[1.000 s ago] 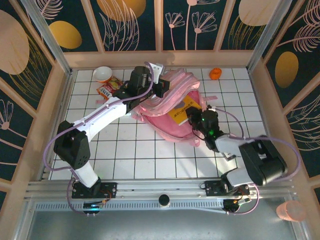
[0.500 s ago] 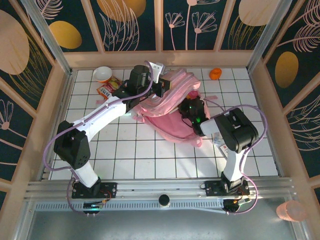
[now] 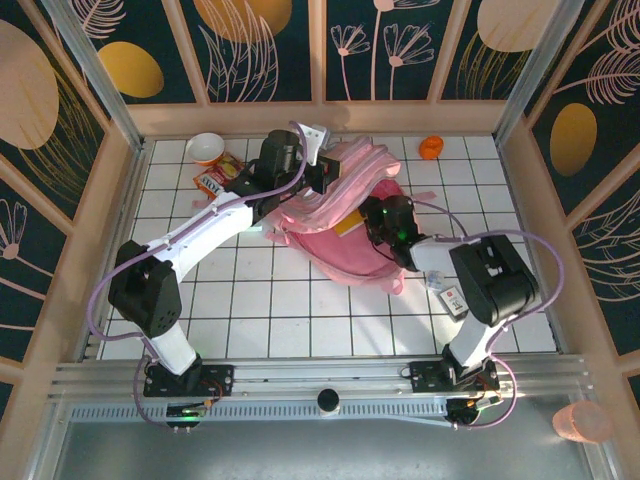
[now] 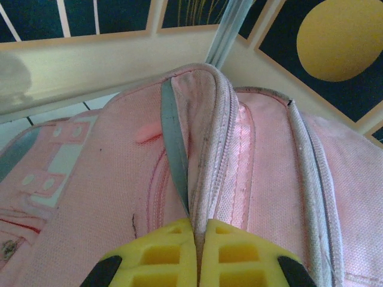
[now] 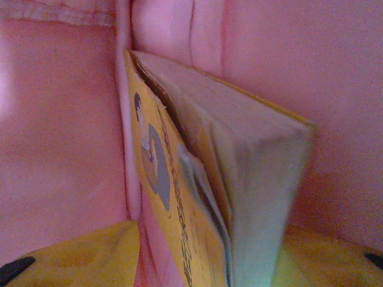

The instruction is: Pack the student bag

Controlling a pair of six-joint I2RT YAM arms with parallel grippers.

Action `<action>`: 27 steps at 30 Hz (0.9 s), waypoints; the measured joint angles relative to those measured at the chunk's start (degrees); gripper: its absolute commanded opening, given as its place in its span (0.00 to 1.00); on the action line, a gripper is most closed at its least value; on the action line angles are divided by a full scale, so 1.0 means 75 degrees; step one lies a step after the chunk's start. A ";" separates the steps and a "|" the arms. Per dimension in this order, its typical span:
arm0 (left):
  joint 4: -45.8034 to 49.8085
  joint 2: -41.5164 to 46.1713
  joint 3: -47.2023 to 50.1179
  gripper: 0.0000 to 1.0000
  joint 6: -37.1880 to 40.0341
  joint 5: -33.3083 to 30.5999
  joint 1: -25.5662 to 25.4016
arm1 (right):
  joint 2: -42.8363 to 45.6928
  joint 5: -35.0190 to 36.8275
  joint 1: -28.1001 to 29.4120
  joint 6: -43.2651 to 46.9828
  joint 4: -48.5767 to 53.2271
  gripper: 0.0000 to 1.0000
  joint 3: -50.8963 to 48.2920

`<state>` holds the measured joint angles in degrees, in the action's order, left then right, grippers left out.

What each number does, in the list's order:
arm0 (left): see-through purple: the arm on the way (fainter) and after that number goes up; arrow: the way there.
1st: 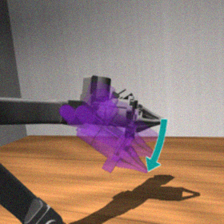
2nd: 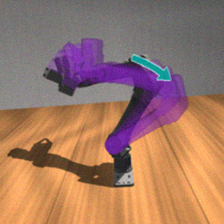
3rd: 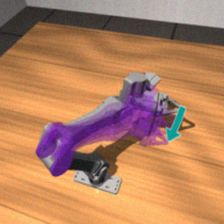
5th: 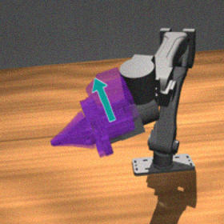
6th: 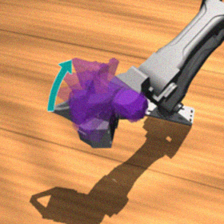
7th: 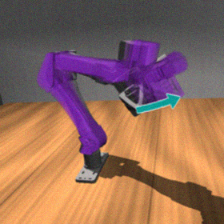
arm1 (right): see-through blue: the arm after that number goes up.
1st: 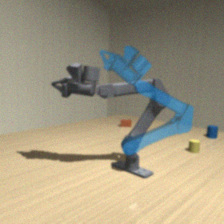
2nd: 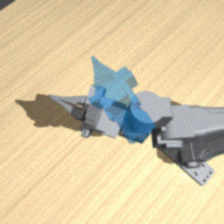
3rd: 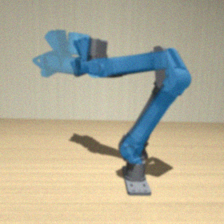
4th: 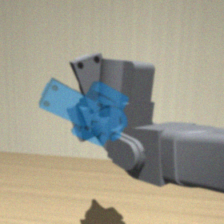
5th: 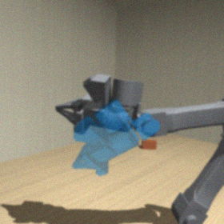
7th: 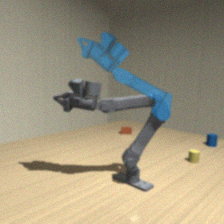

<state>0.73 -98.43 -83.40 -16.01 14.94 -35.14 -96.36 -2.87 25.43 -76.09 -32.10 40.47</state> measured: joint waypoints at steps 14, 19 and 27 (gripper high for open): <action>-0.0012 0.0085 0.0452 0.00 0.0903 -0.0073 0.0000 | 0.4543 0.0128 -0.0259 0.1349 0.3652 0.56 -0.0309; -0.0172 0.0259 0.1198 0.00 0.1728 0.0294 -0.0003 | 0.6027 0.0775 -0.0303 0.1912 0.5176 0.57 -0.0274; -0.0423 -0.0070 0.2495 0.00 0.3838 0.0580 -0.0507 | 0.6679 0.1180 -0.0478 0.2897 0.5980 0.56 -0.0160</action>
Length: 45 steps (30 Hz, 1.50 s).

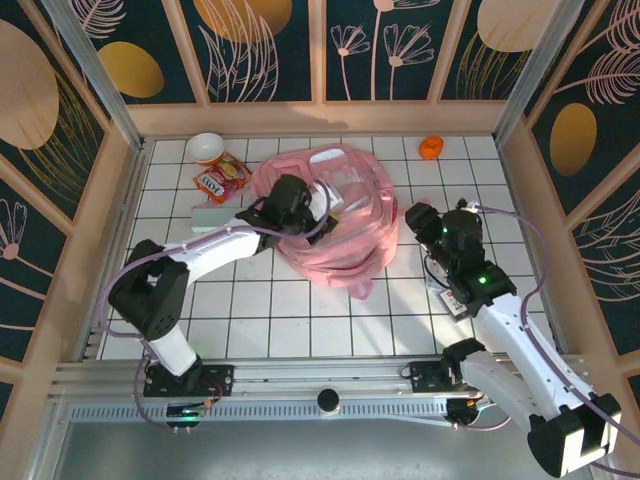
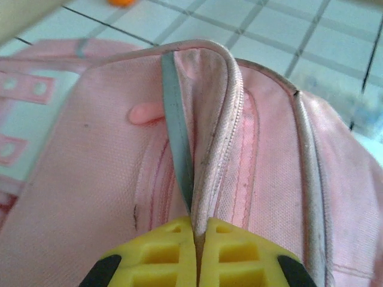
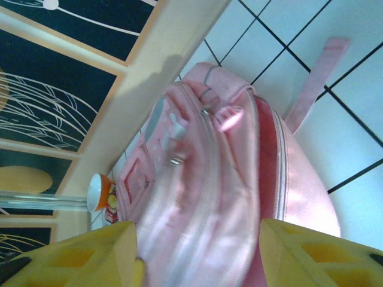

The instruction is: Pack the student bag

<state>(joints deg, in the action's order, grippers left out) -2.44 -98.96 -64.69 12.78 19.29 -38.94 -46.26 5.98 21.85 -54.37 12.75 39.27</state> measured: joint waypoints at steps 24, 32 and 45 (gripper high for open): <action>-0.1402 0.2034 0.1011 0.81 -0.2439 0.0178 0.1495 | -0.1285 -0.1990 0.0562 0.6190 -0.0166 0.62 0.1236; -0.1923 0.3343 0.3421 0.82 -0.4835 0.0096 0.3142 | -0.3092 -0.2200 0.2308 1.0672 0.1177 0.64 0.2218; -0.2553 0.4762 0.5403 0.82 -0.6857 -0.0589 0.3296 | -0.5843 -0.1542 0.3372 1.4082 0.1492 0.67 0.2343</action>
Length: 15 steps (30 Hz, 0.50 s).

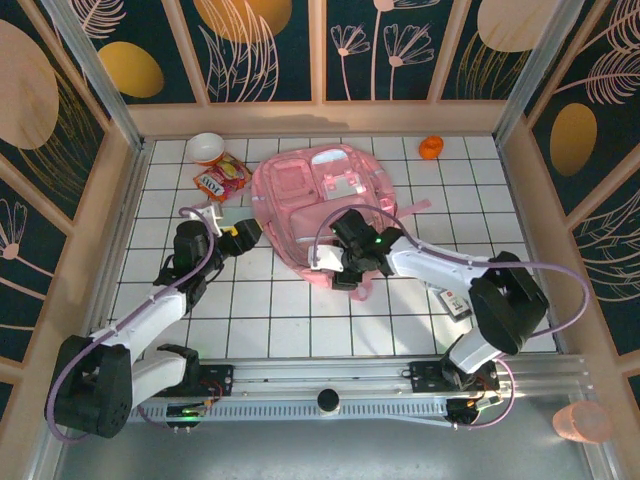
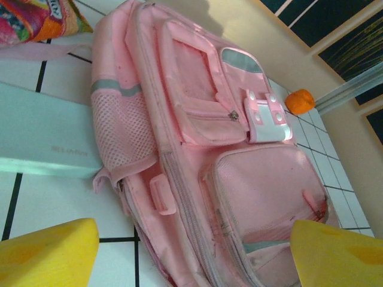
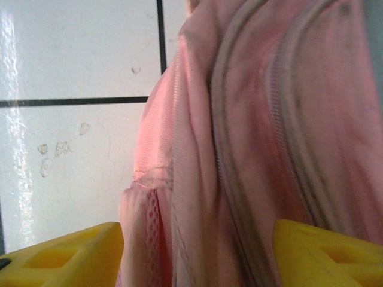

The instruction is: Pack the student bag

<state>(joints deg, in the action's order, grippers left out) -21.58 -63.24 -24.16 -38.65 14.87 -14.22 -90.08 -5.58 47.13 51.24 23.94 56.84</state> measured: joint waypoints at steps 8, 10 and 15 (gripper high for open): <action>-0.0245 -0.0003 0.0111 0.81 -0.0277 -0.0055 0.0000 | -0.0595 0.0152 0.0044 0.0271 -0.0507 0.28 0.0000; -0.0245 -0.0003 0.0111 0.81 -0.0286 -0.0058 0.0000 | -0.0650 0.0242 0.0044 0.0306 -0.0664 0.07 0.0000; -0.0230 -0.0012 0.0108 0.79 -0.0204 -0.0058 0.0000 | -0.0510 0.0221 -0.0009 0.0323 -0.0353 0.00 0.0271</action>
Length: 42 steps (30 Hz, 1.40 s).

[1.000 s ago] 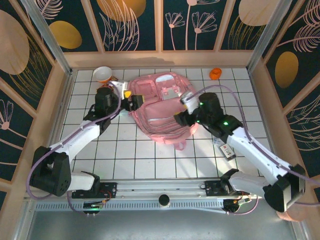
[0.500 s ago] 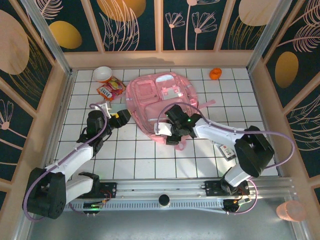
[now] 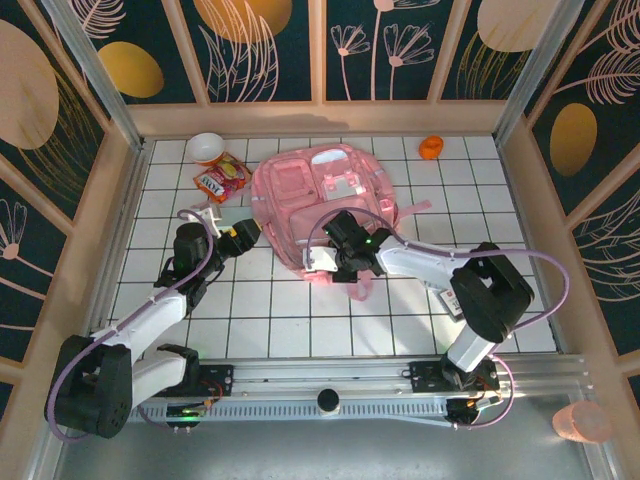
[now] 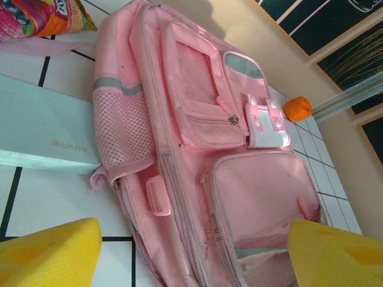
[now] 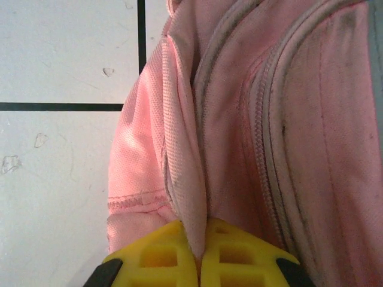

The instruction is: Pack the student bag

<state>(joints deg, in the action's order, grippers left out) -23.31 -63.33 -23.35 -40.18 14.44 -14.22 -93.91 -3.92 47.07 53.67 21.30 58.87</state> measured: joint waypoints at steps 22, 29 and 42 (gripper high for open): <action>-0.1964 -0.1212 0.0300 0.66 0.1148 0.1376 -0.0050 | 0.0758 -0.2433 -0.2078 0.0807 0.3923 0.00 0.4972; -0.2871 -0.2299 0.0131 0.64 0.1128 0.1390 -0.0478 | 0.0746 -0.2521 -0.2078 0.0804 0.3963 0.00 0.4972; -0.3754 -0.3879 -0.0758 0.00 0.1087 0.0994 -0.0702 | 0.0746 -0.2565 -0.2075 0.0793 0.3943 0.00 0.4931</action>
<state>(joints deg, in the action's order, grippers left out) -51.46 -92.42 -29.04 -32.03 21.89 -19.49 -88.31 -23.16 31.51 59.61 50.87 95.85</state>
